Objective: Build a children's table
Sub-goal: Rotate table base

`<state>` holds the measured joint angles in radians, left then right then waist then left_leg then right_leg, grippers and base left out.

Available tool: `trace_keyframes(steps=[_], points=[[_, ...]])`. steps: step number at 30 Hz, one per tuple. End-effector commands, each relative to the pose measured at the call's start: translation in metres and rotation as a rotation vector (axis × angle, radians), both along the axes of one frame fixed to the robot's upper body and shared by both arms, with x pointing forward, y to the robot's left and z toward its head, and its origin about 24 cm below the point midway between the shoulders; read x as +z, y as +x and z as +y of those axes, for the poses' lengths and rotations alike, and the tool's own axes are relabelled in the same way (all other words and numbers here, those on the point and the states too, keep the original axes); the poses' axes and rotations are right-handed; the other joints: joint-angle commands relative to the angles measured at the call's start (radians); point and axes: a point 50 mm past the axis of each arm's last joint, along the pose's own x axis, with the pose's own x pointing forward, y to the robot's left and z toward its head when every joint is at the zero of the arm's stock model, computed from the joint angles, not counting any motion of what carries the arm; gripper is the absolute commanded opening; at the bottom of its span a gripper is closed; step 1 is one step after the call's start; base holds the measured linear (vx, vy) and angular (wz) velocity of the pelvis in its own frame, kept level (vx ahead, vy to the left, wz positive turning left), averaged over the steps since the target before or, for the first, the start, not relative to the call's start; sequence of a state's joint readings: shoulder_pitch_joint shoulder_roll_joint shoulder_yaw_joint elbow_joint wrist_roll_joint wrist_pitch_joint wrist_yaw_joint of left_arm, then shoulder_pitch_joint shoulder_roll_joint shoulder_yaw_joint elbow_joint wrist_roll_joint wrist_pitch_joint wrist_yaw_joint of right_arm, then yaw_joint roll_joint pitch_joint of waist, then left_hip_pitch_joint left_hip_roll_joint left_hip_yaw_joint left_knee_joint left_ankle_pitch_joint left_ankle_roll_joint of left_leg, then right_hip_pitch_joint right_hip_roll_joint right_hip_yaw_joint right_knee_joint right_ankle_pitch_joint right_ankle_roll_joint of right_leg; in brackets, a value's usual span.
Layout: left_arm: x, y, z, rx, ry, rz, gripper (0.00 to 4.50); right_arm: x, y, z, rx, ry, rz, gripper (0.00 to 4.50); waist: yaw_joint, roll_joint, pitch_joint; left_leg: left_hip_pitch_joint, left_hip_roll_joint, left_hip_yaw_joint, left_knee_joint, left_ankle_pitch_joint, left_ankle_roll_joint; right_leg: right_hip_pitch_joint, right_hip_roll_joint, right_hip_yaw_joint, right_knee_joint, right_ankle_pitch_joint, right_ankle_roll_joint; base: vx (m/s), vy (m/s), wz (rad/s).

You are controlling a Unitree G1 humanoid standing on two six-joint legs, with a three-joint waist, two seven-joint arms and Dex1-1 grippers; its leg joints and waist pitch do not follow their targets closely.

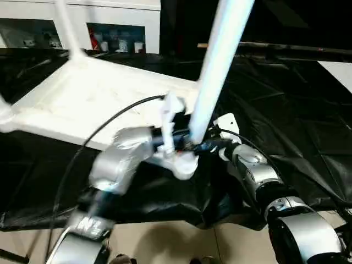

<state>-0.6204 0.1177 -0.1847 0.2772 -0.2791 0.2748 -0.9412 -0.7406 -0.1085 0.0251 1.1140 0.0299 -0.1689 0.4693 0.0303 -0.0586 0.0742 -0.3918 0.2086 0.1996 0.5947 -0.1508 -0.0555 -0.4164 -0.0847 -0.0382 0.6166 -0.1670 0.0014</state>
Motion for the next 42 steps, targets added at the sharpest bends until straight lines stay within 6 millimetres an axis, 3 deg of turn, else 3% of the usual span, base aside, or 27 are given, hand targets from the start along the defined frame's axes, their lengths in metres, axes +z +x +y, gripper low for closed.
trace_keyframes(steps=[1, 5, 11, 13, 16, 18, 21, 25, 29, 31, 33, 36, 37, 42], points=[[0.000, 0.002, -0.010, -0.003, 0.021, -0.017, 4.47, 0.004, -0.002, 0.015, 0.099, 0.031, -0.005, 3.23, 0.008, 0.012, -0.088, 0.023, 0.016, -0.008, -0.063, -0.257, 0.012, 0.055, -0.039, 0.027, -0.062, -0.151, -0.237, 0.000, 0.000, 0.00], [-0.002, 0.007, -0.012, 0.020, 0.020, -0.025, 4.47, 0.002, -0.007, 0.023, 0.202, 0.044, 0.000, 3.23, 0.007, 0.011, -0.089, 0.020, 0.016, -0.009, -0.062, -0.238, 0.031, 0.058, -0.039, 0.026, -0.060, -0.120, -0.255, 0.000, 0.000, 0.00], [-0.003, 0.011, -0.021, 0.043, -0.008, -0.052, 4.47, 0.005, -0.005, 0.023, 0.186, 0.045, -0.024, 3.23, 0.009, 0.014, -0.087, 0.026, 0.018, -0.010, -0.064, -0.283, 0.016, 0.053, -0.041, 0.025, -0.067, -0.171, -0.258, 0.000, 0.000, 0.00], [-0.006, 0.013, -0.017, 0.048, 0.042, -0.077, 4.47, 0.009, -0.002, 0.015, 0.148, 0.048, -0.047, 3.23, 0.010, 0.014, -0.089, 0.026, 0.018, -0.010, -0.064, -0.281, 0.019, 0.053, -0.041, 0.025, -0.066, -0.166, -0.255, 0.000, 0.000, 0.00], [-0.014, 0.013, 0.006, -0.023, 0.167, -0.093, 4.47, 0.018, 0.001, -0.014, 0.104, 0.081, -0.085, 3.23, 0.013, 0.019, -0.089, 0.025, 0.016, -0.011, -0.064, -0.275, 0.025, 0.055, -0.040, 0.025, -0.064, -0.153, -0.253, 0.000, 0.000, 0.00], [-0.017, 0.010, 0.012, -0.056, 0.198, -0.079, 4.47, 0.020, 0.001, -0.021, 0.102, 0.084, -0.088, 3.23, 0.014, 0.020, -0.089, 0.026, 0.017, -0.011, -0.064, -0.270, 0.032, 0.055, -0.041, 0.025, -0.063, -0.141, -0.257, 0.000, 0.000, 0.00], [-0.028, 0.007, 0.035, -0.128, 0.322, -0.053, 4.47, 0.021, -0.005, -0.049, 0.112, 0.058, -0.098, 3.23, 0.020, 0.025, -0.089, 0.030, 0.017, -0.008, -0.062, -0.255, 0.037, 0.055, -0.037, 0.025, -0.059, -0.102, -0.277, 0.000, 0.000, 0.00], [-0.037, 0.010, 0.053, -0.141, 0.459, -0.038, 4.47, 0.024, -0.012, -0.066, 0.176, 0.013, -0.102, 3.23, 0.032, 0.035, -0.086, 0.034, 0.017, -0.006, -0.063, -0.285, 0.017, 0.053, -0.036, 0.025, -0.063, -0.151, -0.264, 0.000, 0.000, 0.00], [-0.041, 0.020, 0.067, -0.094, 0.610, -0.059, 4.47, 0.027, -0.021, -0.077, 0.270, -0.031, -0.091, 3.23, 0.039, 0.032, -0.086, 0.037, 0.019, -0.009, -0.065, -0.319, 0.004, 0.049, -0.039, 0.025, -0.068, -0.202, -0.250, 0.000, 0.000, 0.00], [-0.041, 0.025, 0.069, -0.062, 0.657, -0.074, 4.20, 0.026, -0.026, -0.079, 0.315, -0.050, -0.075, 3.23, 0.039, 0.032, -0.086, 0.035, 0.019, -0.010, -0.067, -0.318, 0.006, 0.050, -0.039, 0.024, -0.069, -0.205, -0.245, 0.000, 0.000, 0.00], [-0.041, 0.028, 0.070, -0.046, 0.674, -0.081, 4.12, 0.025, -0.029, -0.079, 0.336, -0.057, -0.068, 3.23, 0.039, 0.025, -0.086, 0.031, 0.016, -0.011, -0.066, -0.309, 0.011, 0.053, -0.041, 0.024, -0.071, -0.215, -0.237, 0.000, 0.000, 0.00], [-0.041, 0.033, 0.072, -0.022, 0.729, -0.109, 3.74, 0.024, -0.035, -0.079, 0.381, -0.075, -0.053, 3.23, 0.040, 0.025, -0.087, 0.028, 0.016, -0.012, -0.065, -0.298, 0.015, 0.053, -0.045, 0.024, -0.072, -0.224, -0.235, 0.000, 0.000, 0.00], [-0.041, 0.037, 0.072, 0.005, 0.743, -0.114, 3.70, 0.022, -0.040, -0.076, 0.412, -0.074, -0.038, 3.23, 0.041, 0.030, -0.087, 0.029, 0.016, -0.013, -0.064, -0.296, 0.016, 0.052, -0.044, 0.023, -0.072, -0.223, -0.234, 0.000, 0.000, 0.00], [-0.045, 0.040, 0.075, -0.008, 0.805, -0.117, 3.28, 0.021, -0.049, -0.072, 0.469, -0.073, -0.016, 3.23, 0.042, 0.026, -0.086, 0.025, 0.016, -0.014, -0.067, -0.298, 0.028, 0.054, -0.044, 0.021, -0.073, -0.212, -0.236, 0.000, 0.000, 0.00]])
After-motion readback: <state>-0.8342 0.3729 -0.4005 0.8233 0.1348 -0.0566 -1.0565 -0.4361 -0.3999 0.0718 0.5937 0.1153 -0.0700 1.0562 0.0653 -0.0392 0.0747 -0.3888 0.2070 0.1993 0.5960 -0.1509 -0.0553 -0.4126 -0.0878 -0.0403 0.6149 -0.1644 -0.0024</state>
